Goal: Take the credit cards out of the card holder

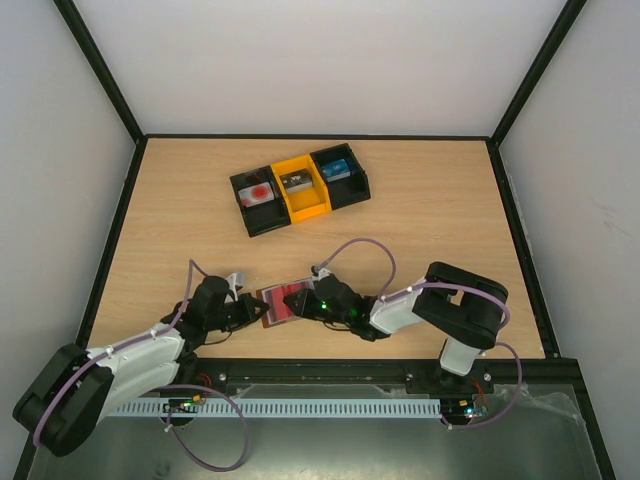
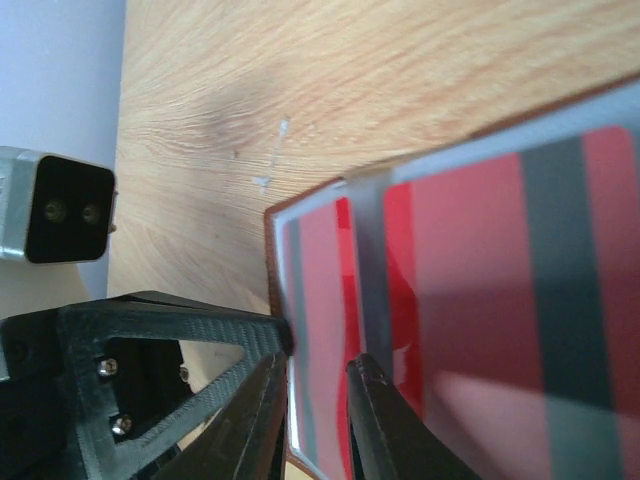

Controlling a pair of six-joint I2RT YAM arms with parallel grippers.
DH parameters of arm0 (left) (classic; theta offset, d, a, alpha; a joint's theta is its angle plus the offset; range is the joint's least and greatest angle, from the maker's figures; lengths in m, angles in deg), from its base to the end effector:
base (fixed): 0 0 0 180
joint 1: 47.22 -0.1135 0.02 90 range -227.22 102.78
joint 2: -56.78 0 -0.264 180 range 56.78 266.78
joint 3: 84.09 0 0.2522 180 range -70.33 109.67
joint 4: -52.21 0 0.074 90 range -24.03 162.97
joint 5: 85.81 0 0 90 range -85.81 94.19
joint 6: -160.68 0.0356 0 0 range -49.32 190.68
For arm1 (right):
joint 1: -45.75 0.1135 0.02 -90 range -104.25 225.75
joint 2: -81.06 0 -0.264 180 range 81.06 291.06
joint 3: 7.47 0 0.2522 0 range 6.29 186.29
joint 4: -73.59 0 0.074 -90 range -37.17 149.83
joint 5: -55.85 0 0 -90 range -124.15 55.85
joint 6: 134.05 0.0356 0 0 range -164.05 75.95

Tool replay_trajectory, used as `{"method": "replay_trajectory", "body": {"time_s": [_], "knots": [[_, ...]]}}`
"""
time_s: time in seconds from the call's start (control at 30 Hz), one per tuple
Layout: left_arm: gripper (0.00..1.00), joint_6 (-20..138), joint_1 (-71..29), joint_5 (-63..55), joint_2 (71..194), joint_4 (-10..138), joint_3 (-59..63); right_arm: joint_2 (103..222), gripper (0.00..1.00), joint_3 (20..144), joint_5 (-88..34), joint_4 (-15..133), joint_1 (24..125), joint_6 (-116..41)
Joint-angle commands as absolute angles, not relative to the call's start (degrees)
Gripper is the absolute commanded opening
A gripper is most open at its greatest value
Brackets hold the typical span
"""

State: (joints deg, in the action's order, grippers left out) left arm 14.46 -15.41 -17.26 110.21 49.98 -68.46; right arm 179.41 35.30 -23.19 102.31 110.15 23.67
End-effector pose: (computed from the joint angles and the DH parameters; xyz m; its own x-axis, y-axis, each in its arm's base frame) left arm 0.1199 -0.0897 0.1086 -0.8927 -0.3566 -0.2754 0.0024 0.6074 -0.7944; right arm 0.1227 0.2718 0.1174 -0.9611 0.0965 -0.2587 -0.1828 0.4799 0.8581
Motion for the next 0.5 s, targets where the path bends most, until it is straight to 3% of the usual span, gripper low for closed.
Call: {"method": "replay_trajectory", "body": {"time_s": [0.0, 0.47], "knots": [[0.06, 14.5, -15.4, -17.1, 111.1, 52.0, -69.2, 180.6, 0.18, 37.3, -23.6, 99.2, 109.7, 20.8], [0.06, 14.5, -15.4, -16.8, 111.0, 52.0, -69.4, 181.7, 0.2, 37.2, -23.4, 100.7, 109.6, 20.9]]}}
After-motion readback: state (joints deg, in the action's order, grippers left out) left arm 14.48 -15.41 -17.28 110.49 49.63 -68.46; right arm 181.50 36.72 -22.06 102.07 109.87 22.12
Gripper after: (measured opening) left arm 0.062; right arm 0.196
